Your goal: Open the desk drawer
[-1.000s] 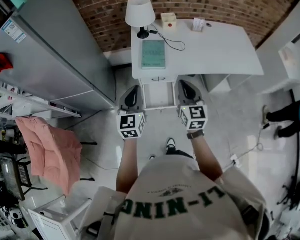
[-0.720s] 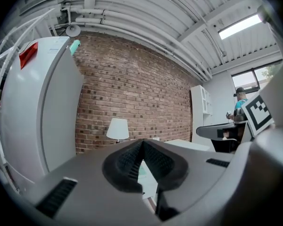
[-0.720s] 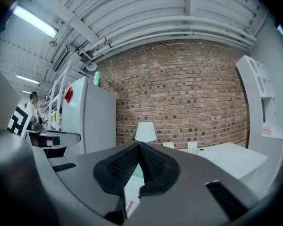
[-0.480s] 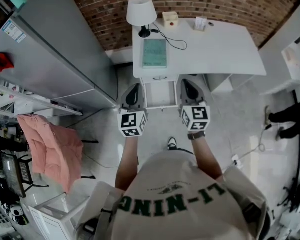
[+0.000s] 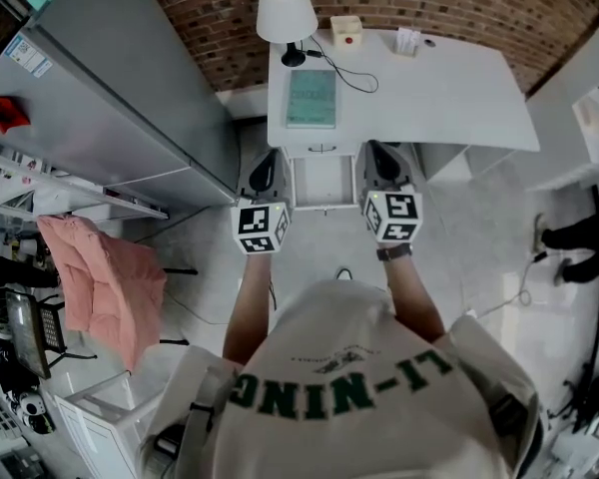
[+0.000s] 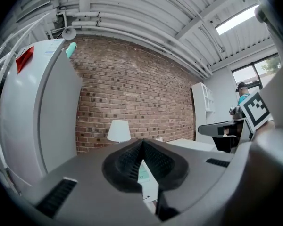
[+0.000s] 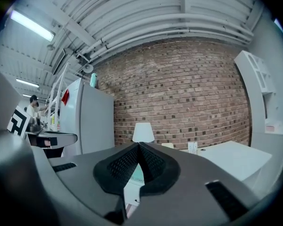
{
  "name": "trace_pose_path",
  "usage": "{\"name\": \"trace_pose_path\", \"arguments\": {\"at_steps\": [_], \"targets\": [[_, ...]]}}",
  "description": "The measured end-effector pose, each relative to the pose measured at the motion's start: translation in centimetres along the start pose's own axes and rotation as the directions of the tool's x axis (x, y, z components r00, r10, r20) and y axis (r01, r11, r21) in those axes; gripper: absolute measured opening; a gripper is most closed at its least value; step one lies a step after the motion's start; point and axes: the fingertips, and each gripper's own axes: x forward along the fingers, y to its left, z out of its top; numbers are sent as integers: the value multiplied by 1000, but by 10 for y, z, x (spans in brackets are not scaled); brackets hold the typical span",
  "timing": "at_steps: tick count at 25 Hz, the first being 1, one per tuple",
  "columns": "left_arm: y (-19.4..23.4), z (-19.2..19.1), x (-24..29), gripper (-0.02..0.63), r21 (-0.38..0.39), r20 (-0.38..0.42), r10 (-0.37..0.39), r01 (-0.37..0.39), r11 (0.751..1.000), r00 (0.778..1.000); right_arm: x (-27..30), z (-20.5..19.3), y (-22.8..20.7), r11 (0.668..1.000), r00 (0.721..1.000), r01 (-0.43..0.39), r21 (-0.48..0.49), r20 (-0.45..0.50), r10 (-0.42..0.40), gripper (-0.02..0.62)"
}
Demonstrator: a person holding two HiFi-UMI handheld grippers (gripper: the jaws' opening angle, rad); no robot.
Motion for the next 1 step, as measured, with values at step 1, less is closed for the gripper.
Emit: {"name": "trace_pose_path", "arguments": {"at_steps": [1], "targets": [[2, -2, 5, 2, -1, -2, 2, -2, 1000, 1000, 3, 1, -3, 1000, 1000, -3, -8, 2, 3, 3]]}}
